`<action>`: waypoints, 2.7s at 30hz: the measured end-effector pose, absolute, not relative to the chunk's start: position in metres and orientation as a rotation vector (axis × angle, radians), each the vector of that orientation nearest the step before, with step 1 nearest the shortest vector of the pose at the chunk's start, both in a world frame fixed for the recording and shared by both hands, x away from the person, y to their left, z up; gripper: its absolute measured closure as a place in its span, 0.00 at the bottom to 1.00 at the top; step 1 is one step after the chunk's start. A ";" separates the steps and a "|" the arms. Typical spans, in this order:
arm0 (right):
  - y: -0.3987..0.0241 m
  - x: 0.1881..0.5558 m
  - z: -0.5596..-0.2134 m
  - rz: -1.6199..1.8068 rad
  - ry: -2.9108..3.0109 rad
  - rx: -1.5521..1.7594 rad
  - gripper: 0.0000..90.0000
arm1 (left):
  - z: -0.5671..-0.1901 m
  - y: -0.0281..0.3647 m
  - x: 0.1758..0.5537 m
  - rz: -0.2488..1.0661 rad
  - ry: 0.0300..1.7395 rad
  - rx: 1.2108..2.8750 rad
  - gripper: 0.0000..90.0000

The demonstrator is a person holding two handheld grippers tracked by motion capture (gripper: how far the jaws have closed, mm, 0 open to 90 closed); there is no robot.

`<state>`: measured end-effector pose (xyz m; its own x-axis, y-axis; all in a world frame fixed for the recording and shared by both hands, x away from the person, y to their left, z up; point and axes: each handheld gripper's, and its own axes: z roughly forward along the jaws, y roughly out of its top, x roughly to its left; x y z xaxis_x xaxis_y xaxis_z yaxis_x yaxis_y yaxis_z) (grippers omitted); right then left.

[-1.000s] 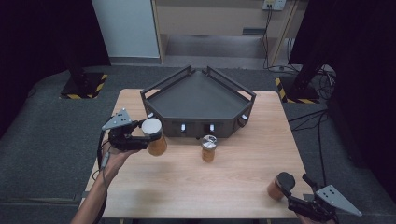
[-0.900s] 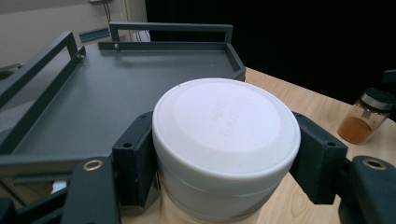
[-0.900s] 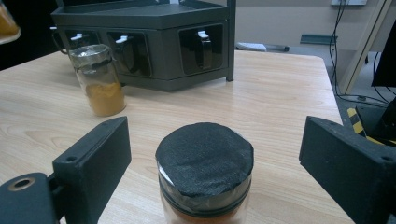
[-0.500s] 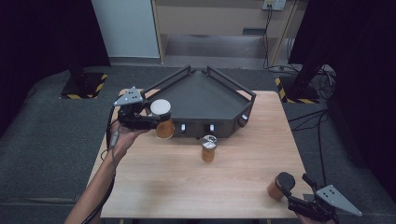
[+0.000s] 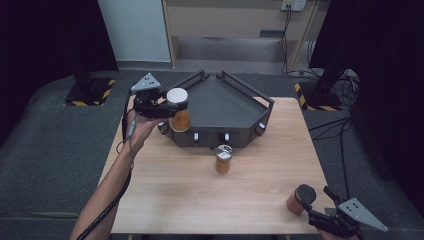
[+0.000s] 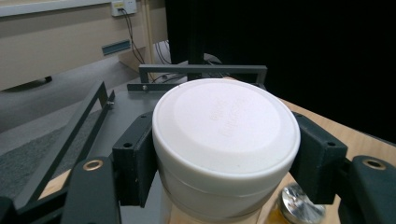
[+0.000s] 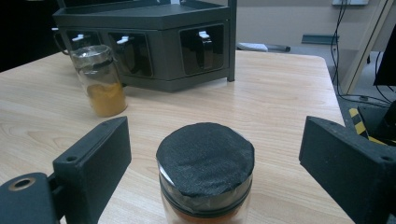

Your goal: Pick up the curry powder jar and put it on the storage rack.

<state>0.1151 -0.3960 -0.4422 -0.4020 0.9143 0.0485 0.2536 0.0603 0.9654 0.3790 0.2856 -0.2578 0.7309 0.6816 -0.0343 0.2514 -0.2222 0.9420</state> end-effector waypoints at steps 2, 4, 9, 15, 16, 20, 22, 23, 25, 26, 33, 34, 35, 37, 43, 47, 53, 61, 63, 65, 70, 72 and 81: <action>-0.396 0.115 -0.442 1.371 1.725 1.173 0.10 | -0.259 0.283 0.386 0.476 0.751 1.782 0.36; -0.396 0.115 -0.442 1.372 1.725 1.173 0.10 | -0.259 0.282 0.387 0.477 0.754 1.779 0.36; -0.396 0.115 -0.442 1.373 1.723 1.176 0.10 | -0.261 0.276 0.398 0.498 0.786 1.770 0.36; -0.396 0.115 -0.443 1.374 1.722 1.177 0.10 | -0.266 0.271 0.407 0.530 0.817 1.748 0.36; -0.397 0.115 -0.443 1.375 1.721 1.177 0.10 | -0.267 0.270 0.408 0.536 0.824 1.742 0.36; -0.397 0.115 -0.443 1.374 1.722 1.178 0.10 | -0.273 0.266 0.413 0.545 0.852 1.716 0.36; -0.397 0.116 -0.443 1.375 1.723 1.178 0.10 | -0.275 0.265 0.415 0.554 0.856 1.709 0.36; -0.397 0.115 -0.443 1.376 1.723 1.178 0.10 | -0.276 0.264 0.415 0.559 0.857 1.708 0.36; -0.397 0.115 -0.443 1.377 1.721 1.178 0.10 | -0.278 0.262 0.417 0.567 0.864 1.701 0.36; -0.397 0.116 -0.443 1.377 1.721 1.179 0.10 | -0.279 0.261 0.418 0.573 0.869 1.699 0.36; -0.397 0.115 -0.443 1.383 1.720 1.182 0.10 | -0.284 0.258 0.420 0.591 0.886 1.692 0.36; -0.397 0.115 -0.443 1.384 1.719 1.182 0.10 | -0.285 0.258 0.421 0.589 0.891 1.687 0.36; -0.397 0.115 -0.443 1.384 1.719 1.182 0.10 | -0.287 0.259 0.422 0.586 0.895 1.682 0.36; -0.398 0.115 -0.443 1.385 1.719 1.182 0.10 | -0.290 0.260 0.423 0.592 0.904 1.679 0.36; -0.398 0.115 -0.443 1.385 1.719 1.181 0.10 | -0.299 0.260 0.425 0.592 0.922 1.678 0.36; -0.398 0.115 -0.443 1.385 1.719 1.182 0.10 | -0.303 0.259 0.425 0.598 0.927 1.684 0.36; -0.398 0.115 -0.444 1.386 1.716 1.182 0.10 | -0.308 0.258 0.427 0.592 0.930 1.694 0.36; -0.398 0.116 -0.444 1.387 1.716 1.183 0.10 | -0.312 0.257 0.429 0.587 0.933 1.695 0.36; -0.398 0.116 -0.444 1.388 1.715 1.182 0.10 | -0.312 0.257 0.428 0.590 0.930 1.696 0.36; -0.398 0.116 -0.444 1.388 1.715 1.182 0.10 | -0.313 0.257 0.428 0.593 0.927 1.693 0.36; -0.398 0.115 -0.444 1.388 1.717 1.181 0.10 | -0.315 0.256 0.428 0.595 0.927 1.687 0.36; -0.398 0.115 -0.444 1.388 1.718 1.181 0.10 | -0.315 0.256 0.428 0.597 0.926 1.688 0.36; -0.398 0.115 -0.444 1.390 1.717 1.181 0.10 | -0.312 0.257 0.428 0.593 0.924 1.688 0.34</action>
